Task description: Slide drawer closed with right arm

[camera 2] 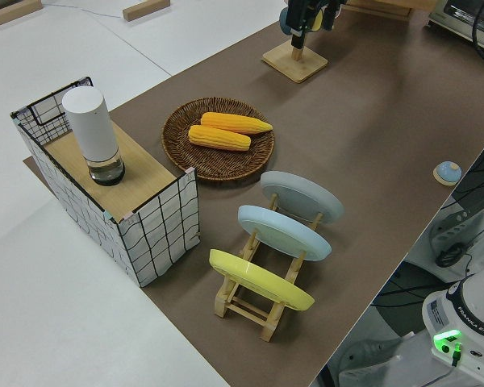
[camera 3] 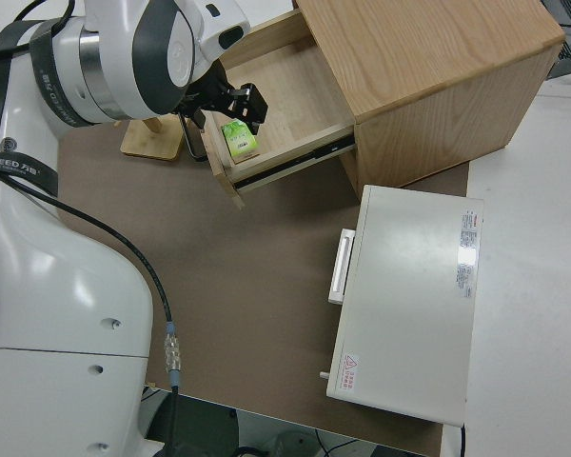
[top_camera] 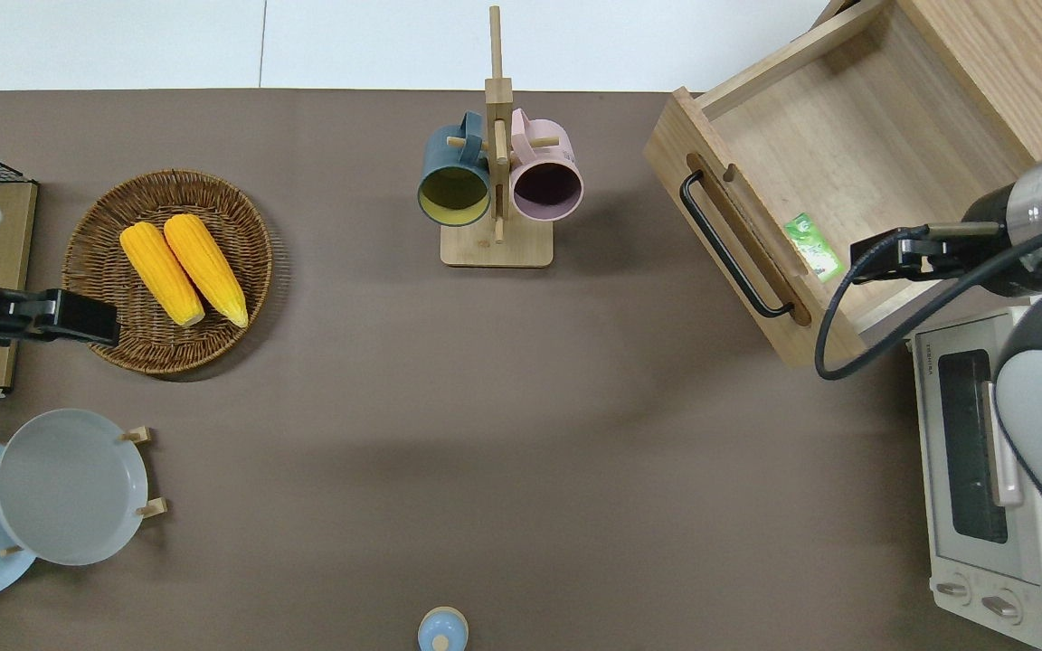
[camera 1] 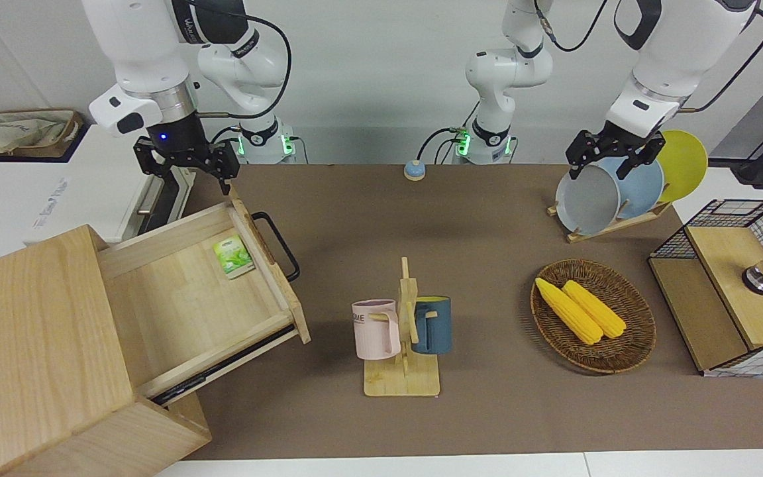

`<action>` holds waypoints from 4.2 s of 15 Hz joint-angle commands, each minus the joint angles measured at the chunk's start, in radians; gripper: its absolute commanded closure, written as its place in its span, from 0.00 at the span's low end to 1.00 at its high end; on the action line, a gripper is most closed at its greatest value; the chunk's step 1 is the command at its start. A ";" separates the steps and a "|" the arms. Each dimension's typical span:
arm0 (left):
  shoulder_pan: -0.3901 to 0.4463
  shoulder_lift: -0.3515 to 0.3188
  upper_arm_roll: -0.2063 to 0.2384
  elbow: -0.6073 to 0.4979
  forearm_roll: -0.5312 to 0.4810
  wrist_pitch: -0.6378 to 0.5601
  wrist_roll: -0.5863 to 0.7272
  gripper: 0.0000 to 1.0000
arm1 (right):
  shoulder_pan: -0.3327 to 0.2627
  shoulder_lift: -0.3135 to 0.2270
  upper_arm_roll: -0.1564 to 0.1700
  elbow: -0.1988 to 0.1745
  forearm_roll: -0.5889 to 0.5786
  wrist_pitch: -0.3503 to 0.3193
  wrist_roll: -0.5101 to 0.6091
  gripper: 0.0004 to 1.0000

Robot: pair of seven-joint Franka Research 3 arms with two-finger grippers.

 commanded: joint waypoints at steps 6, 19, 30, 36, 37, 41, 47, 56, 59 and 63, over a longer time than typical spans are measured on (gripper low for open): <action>0.004 0.011 -0.006 0.026 0.017 -0.020 0.010 0.01 | -0.009 -0.002 0.010 -0.008 0.031 0.009 -0.022 0.01; 0.004 0.011 -0.006 0.026 0.017 -0.020 0.010 0.01 | -0.011 -0.003 0.010 -0.006 0.053 -0.003 -0.042 1.00; 0.004 0.011 -0.006 0.026 0.017 -0.020 0.010 0.01 | -0.006 -0.035 0.019 0.018 0.050 -0.040 -0.038 1.00; 0.004 0.011 -0.006 0.026 0.017 -0.020 0.010 0.01 | -0.006 -0.048 0.137 0.034 0.037 -0.055 0.213 1.00; 0.004 0.011 -0.006 0.024 0.017 -0.020 0.010 0.01 | -0.005 -0.048 0.157 0.034 0.036 -0.052 0.264 1.00; 0.004 0.011 -0.006 0.024 0.017 -0.020 0.010 0.01 | 0.086 -0.034 0.181 0.031 -0.008 -0.032 0.485 1.00; 0.004 0.011 -0.006 0.024 0.017 -0.020 0.010 0.01 | 0.181 0.040 0.177 0.008 -0.012 0.021 0.827 1.00; 0.004 0.011 -0.006 0.026 0.017 -0.020 0.010 0.01 | 0.204 0.132 0.174 -0.066 0.001 0.084 1.120 1.00; 0.004 0.011 -0.006 0.024 0.017 -0.020 0.010 0.01 | 0.207 0.149 0.171 -0.103 -0.001 0.113 1.215 1.00; 0.004 0.011 -0.006 0.026 0.017 -0.020 0.010 0.01 | 0.216 0.163 0.154 -0.137 -0.015 0.176 1.321 1.00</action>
